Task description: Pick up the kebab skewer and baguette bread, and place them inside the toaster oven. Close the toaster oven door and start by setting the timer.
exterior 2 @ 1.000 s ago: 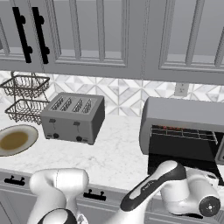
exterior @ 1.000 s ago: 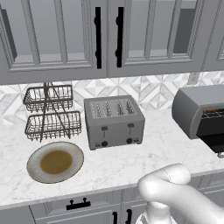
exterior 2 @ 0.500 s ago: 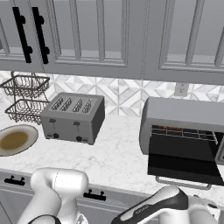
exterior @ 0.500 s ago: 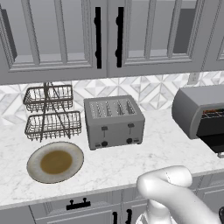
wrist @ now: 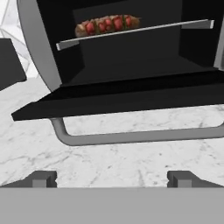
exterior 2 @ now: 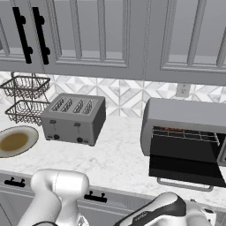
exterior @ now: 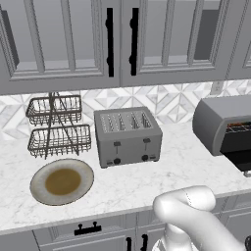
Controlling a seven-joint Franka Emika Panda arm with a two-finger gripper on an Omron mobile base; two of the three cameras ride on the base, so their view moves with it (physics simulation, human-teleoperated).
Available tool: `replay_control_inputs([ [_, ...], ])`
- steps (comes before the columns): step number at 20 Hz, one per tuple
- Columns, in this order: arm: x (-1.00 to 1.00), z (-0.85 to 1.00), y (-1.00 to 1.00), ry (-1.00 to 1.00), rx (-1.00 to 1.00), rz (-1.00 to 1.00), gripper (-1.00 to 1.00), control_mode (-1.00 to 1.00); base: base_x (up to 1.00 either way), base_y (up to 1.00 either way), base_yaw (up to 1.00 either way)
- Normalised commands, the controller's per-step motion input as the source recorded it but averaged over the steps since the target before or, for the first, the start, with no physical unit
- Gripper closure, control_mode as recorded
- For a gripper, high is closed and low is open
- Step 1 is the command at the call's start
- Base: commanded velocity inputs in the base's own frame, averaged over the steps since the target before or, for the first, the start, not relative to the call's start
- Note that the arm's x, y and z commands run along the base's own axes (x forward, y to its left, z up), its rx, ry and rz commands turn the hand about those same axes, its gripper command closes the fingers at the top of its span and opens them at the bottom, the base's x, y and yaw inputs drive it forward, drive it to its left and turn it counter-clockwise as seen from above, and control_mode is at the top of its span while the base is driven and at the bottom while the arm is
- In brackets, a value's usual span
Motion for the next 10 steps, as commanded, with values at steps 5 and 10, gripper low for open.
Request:
replay_control_inputs([
  [5,0.38,0.0,0.0,0.0,0.0,0.0,-1.0,-1.0,0.0,0.0,0.0],
  [10,0.29,-0.26,-0.16,0.0,0.0,0.0,-1.0,-1.0,0.0,0.0,0.0],
])
